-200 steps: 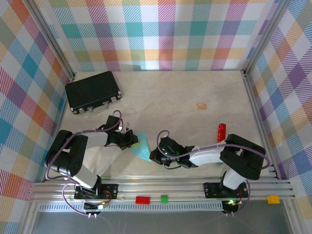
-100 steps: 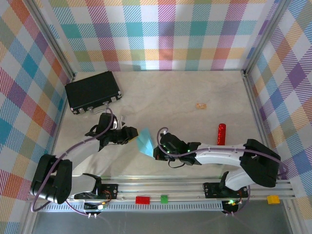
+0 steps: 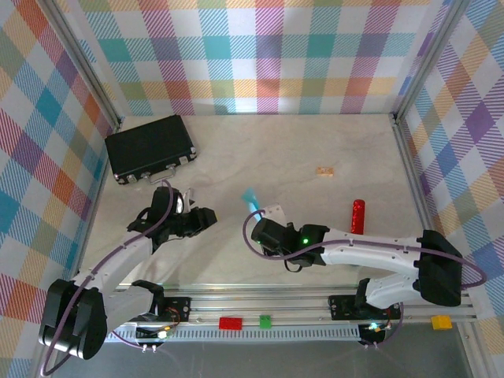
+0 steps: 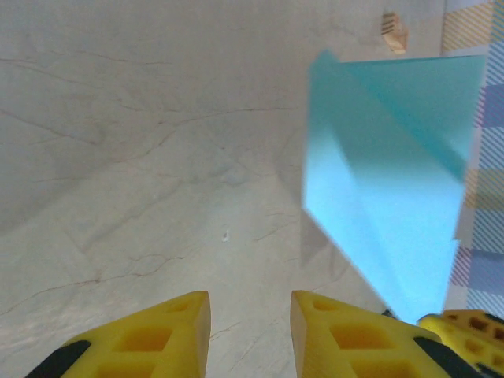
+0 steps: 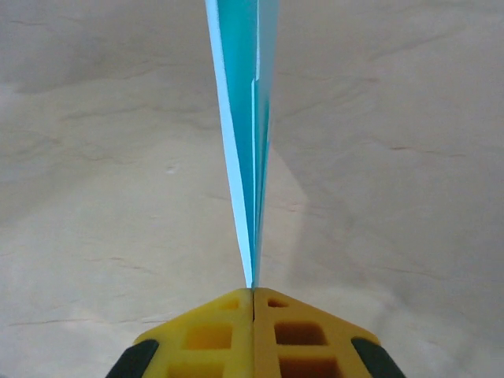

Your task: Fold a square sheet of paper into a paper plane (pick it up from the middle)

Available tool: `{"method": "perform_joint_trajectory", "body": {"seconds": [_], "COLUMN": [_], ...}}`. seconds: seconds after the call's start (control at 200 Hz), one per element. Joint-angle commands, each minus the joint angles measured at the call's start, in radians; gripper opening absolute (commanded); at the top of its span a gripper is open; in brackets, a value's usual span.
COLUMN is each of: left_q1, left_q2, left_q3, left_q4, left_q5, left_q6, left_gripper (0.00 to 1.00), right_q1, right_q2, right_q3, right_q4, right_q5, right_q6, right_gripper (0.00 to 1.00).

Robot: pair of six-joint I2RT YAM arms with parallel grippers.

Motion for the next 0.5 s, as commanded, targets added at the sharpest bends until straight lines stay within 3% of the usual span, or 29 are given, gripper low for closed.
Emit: {"method": "perform_joint_trajectory", "body": {"seconds": [0.0, 0.13, 0.255, 0.39, 0.495], "left_q1": [0.017, 0.034, 0.06, 0.097, 0.119], "left_q2": [-0.033, -0.063, -0.099, -0.123, -0.131], "left_q3": [0.041, 0.061, 0.075, 0.08, 0.079], "left_q4": [-0.122, -0.187, -0.249, -0.314, -0.329], "left_q5": [-0.095, -0.169, -0.253, -0.356, -0.373], "left_q6": [0.037, 0.052, 0.053, 0.029, 0.026], "left_gripper": [0.32, 0.33, 0.35, 0.43, 0.45], "right_q1": [0.026, 0.035, 0.05, 0.082, 0.111], "right_q2": [0.041, 0.146, 0.283, 0.434, 0.498], "right_q3": [0.074, 0.179, 0.248, 0.324, 0.335], "right_q4": [-0.223, -0.464, -0.538, -0.564, -0.414], "right_q5": [0.236, 0.321, 0.321, 0.318, 0.241], "right_q6": [0.049, 0.223, 0.25, 0.221, 0.062], "right_gripper": [0.0, 0.02, 0.02, 0.02, 0.04]}}
